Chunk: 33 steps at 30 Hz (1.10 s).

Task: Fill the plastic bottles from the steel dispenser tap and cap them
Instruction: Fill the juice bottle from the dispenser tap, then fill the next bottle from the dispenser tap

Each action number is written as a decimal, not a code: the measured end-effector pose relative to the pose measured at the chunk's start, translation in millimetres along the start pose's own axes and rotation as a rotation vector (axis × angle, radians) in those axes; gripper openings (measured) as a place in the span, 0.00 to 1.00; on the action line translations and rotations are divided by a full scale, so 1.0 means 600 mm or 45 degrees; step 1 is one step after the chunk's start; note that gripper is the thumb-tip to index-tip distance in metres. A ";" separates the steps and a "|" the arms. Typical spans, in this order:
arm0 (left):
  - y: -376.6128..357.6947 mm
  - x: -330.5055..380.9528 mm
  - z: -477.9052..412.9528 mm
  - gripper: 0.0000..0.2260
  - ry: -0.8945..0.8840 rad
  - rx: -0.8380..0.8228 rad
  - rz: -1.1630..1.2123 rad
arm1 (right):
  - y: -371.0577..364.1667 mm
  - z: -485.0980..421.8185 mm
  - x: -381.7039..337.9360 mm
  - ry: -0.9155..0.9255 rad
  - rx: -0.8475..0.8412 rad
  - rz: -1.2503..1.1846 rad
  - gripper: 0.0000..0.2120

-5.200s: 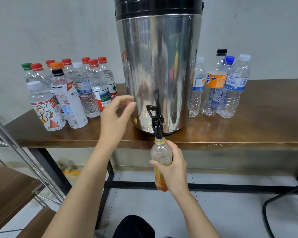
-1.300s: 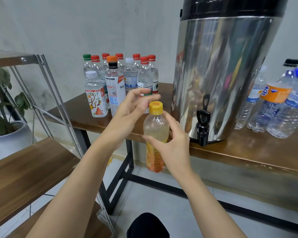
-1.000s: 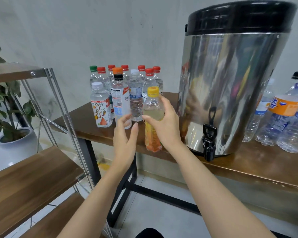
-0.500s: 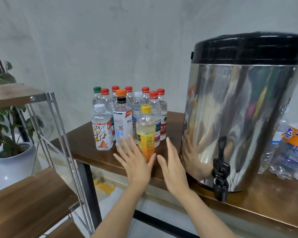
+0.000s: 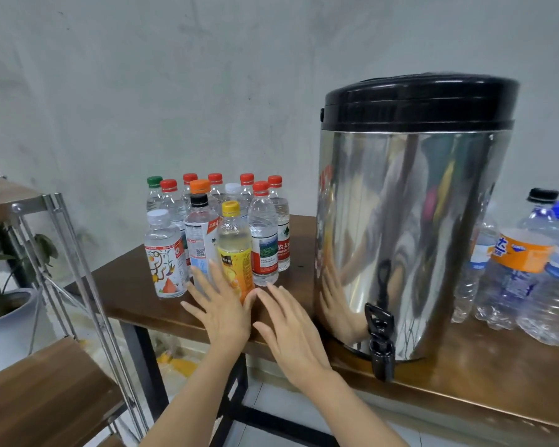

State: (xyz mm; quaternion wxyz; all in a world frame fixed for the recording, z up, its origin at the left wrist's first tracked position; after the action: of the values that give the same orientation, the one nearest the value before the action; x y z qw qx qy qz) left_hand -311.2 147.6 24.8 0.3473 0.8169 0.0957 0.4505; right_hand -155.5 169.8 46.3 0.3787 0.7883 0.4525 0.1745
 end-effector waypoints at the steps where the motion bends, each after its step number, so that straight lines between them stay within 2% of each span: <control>1: 0.006 0.004 0.013 0.45 -0.019 -0.002 0.041 | 0.012 0.007 -0.002 0.031 0.008 0.025 0.28; 5: 0.049 0.046 0.088 0.36 -0.282 0.091 0.284 | 0.083 0.053 -0.006 0.174 0.104 0.028 0.23; 10: 0.120 0.137 0.204 0.19 -0.600 0.175 0.726 | 0.221 0.149 0.001 0.295 0.431 0.081 0.17; 14: 0.162 0.225 0.296 0.16 -0.851 0.190 0.987 | 0.307 0.218 0.063 0.153 0.620 0.194 0.15; 19: 0.142 0.339 0.403 0.14 -1.148 0.040 1.135 | 0.355 0.263 0.192 -0.168 0.556 0.430 0.18; 23: 0.043 0.413 0.445 0.15 -1.205 -0.182 1.007 | 0.369 0.284 0.301 -0.393 0.488 0.542 0.22; 27: -0.094 0.459 0.453 0.21 -1.165 -0.312 0.657 | 0.373 0.289 0.401 -0.601 0.334 0.590 0.30; 31: -0.194 0.486 0.439 0.27 -1.120 -0.295 0.265 | 0.374 0.285 0.488 -0.770 0.195 0.581 0.35; 33: -0.220 0.492 0.435 0.32 -1.120 -0.273 0.180 | 0.372 0.282 0.523 -0.825 0.139 0.562 0.38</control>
State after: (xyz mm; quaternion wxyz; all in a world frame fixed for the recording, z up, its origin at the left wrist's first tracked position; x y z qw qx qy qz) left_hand 89.2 258.1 44.3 0.4059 0.8945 -0.1640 0.0906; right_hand 245.2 293.1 83.3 0.4128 0.8998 0.1379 -0.0303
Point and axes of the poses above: each hand's wrist, its own z-axis away from the middle knuckle, its own y-axis out of the back of the hand, x = y × z, the point moved 8 cm from there along -z, towards the middle knuckle, and after that the axes turned 11 degrees about z, right-handed, at the moved point
